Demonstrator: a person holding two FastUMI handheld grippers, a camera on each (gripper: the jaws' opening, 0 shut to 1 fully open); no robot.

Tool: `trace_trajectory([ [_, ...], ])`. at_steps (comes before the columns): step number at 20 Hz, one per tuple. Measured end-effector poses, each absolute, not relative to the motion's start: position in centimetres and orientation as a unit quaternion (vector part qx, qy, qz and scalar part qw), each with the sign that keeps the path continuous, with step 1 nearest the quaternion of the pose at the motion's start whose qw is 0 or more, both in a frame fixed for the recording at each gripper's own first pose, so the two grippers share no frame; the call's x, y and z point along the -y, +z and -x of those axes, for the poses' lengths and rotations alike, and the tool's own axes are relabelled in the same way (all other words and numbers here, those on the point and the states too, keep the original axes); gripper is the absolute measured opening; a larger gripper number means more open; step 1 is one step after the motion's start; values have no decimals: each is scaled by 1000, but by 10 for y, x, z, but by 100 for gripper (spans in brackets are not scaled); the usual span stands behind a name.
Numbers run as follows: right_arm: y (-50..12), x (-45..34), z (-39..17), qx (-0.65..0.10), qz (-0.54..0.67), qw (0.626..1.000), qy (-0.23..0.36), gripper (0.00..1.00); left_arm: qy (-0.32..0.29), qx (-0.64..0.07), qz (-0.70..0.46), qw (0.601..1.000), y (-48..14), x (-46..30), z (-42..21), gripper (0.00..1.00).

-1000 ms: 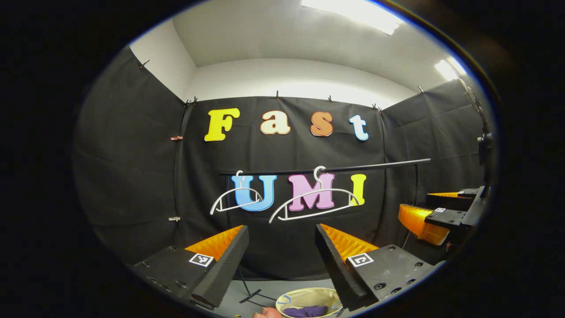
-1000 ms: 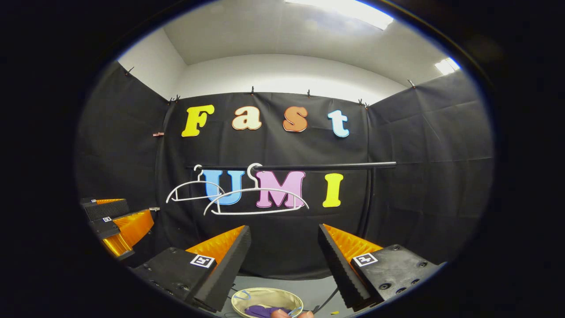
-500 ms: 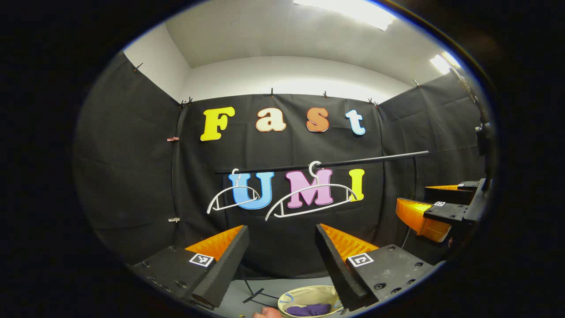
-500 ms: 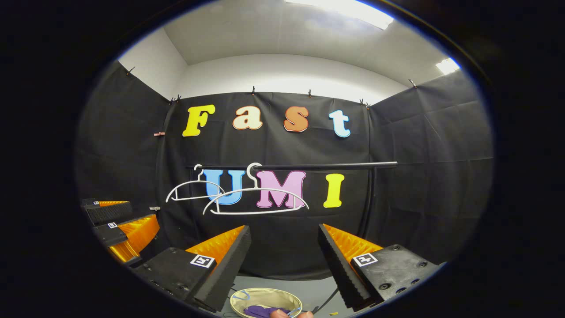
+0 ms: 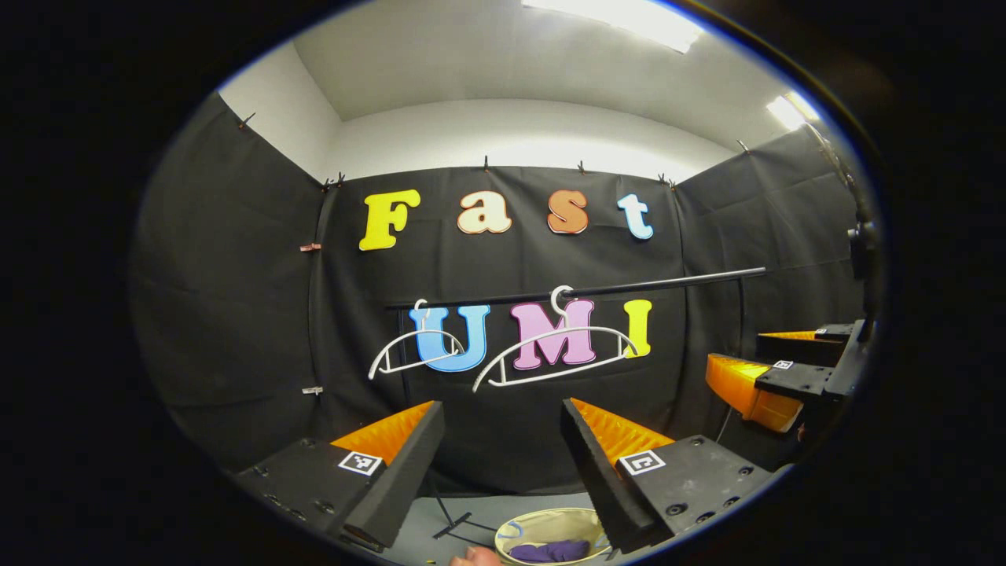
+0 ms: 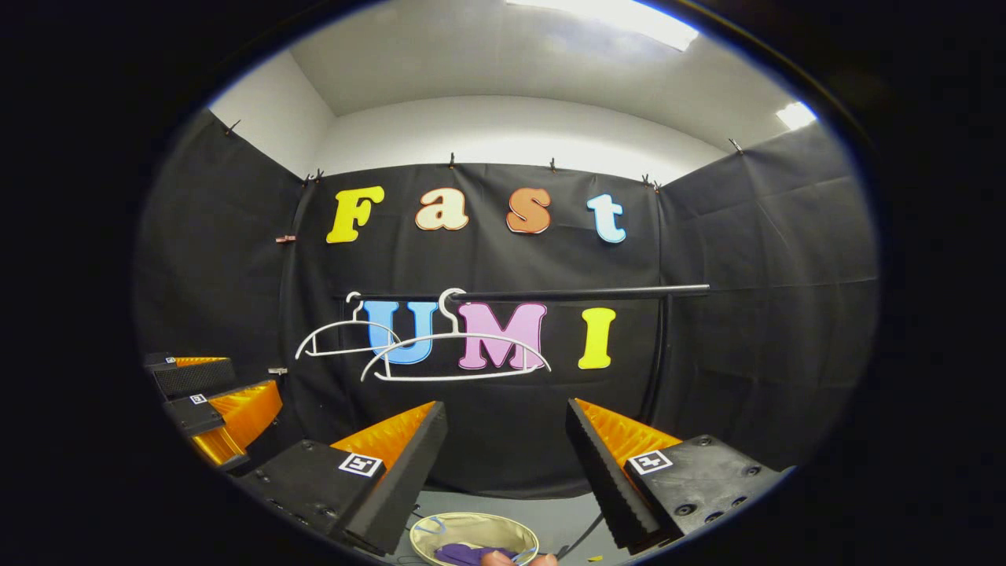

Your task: Grasp the clothes on the hanger with both hands and then place them into the laundry hamper below.

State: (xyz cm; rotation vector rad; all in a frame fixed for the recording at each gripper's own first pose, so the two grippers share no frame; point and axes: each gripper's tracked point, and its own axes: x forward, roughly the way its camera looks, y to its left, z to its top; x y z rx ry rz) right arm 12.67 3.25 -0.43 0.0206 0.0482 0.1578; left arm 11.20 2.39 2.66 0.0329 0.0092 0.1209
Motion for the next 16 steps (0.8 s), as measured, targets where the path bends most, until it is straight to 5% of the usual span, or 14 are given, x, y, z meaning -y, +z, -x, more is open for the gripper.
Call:
trace_trajectory([
  [16,-16,-20,-125,-31,-30,994,99,97,74,-4,-34,997,29,9,-118,94],
])
